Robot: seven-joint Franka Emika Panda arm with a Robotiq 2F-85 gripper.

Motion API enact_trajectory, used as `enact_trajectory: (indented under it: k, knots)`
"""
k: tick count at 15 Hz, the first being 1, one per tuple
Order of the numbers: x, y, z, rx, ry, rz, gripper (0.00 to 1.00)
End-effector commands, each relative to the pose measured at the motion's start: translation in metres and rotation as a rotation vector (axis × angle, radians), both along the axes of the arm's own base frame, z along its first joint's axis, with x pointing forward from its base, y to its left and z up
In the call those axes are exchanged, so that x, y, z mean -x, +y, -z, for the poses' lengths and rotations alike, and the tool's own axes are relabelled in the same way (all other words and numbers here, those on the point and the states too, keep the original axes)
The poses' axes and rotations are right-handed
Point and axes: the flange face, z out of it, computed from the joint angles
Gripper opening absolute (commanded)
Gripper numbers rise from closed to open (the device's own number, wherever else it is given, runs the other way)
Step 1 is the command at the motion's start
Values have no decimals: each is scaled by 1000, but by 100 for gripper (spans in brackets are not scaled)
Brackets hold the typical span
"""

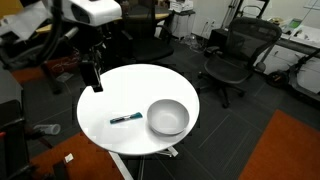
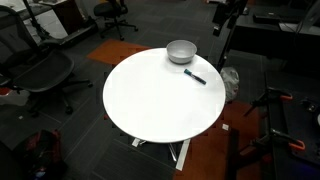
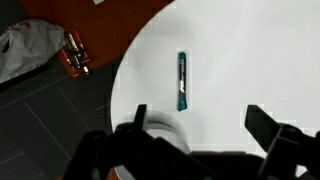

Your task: Put the marker in the bowl

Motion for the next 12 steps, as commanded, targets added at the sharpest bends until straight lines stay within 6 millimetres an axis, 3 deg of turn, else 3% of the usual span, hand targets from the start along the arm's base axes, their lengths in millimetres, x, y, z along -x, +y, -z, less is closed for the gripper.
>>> enact_trajectory:
  k: [1, 12]
  knots:
    - [-15, -2, 26, 12, 9, 9, 100]
    - [-50, 3, 93, 39, 15, -28, 100]
